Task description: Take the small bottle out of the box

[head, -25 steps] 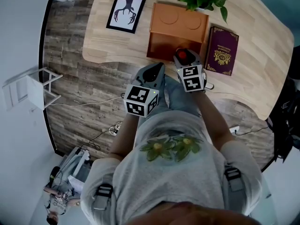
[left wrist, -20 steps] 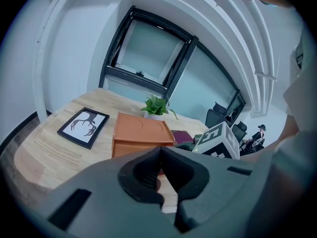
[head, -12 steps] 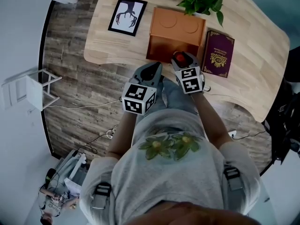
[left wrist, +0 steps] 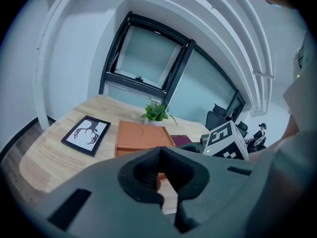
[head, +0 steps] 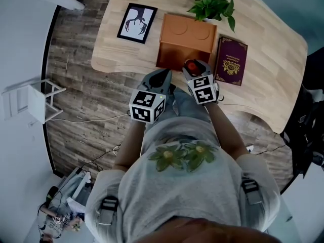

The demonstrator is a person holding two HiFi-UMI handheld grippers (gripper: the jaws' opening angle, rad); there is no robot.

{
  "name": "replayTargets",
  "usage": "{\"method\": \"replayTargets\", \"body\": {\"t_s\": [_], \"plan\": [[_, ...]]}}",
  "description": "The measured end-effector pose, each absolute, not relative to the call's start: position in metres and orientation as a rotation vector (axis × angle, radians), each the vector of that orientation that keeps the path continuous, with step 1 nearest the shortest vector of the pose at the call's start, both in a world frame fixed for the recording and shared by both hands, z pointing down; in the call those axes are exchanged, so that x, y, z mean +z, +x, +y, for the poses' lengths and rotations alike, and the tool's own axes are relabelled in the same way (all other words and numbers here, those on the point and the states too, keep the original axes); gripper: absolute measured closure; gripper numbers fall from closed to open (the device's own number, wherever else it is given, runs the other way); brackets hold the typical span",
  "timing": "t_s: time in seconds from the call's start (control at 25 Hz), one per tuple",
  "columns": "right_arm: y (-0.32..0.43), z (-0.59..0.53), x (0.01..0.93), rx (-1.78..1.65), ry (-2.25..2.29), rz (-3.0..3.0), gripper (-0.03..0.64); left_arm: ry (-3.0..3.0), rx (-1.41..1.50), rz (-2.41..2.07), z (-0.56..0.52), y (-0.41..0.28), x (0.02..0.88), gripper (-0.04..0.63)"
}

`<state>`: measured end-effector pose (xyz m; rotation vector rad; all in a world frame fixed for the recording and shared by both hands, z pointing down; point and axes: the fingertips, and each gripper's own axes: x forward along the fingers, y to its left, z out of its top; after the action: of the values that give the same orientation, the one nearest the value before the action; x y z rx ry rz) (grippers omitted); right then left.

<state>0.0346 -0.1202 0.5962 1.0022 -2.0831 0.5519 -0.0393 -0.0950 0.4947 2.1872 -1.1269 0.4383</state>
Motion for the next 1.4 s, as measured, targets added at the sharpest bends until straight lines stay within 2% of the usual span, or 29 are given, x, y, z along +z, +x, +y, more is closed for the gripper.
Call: {"method": "replayTargets", "body": {"t_s": [1.4], "plan": [[0.056, -0.111, 0.516, 0.432, 1.040, -2.171, 0.403, 2.276, 0.415, -1.185, -0.088, -0.036, 0.457, 0.588]]}}
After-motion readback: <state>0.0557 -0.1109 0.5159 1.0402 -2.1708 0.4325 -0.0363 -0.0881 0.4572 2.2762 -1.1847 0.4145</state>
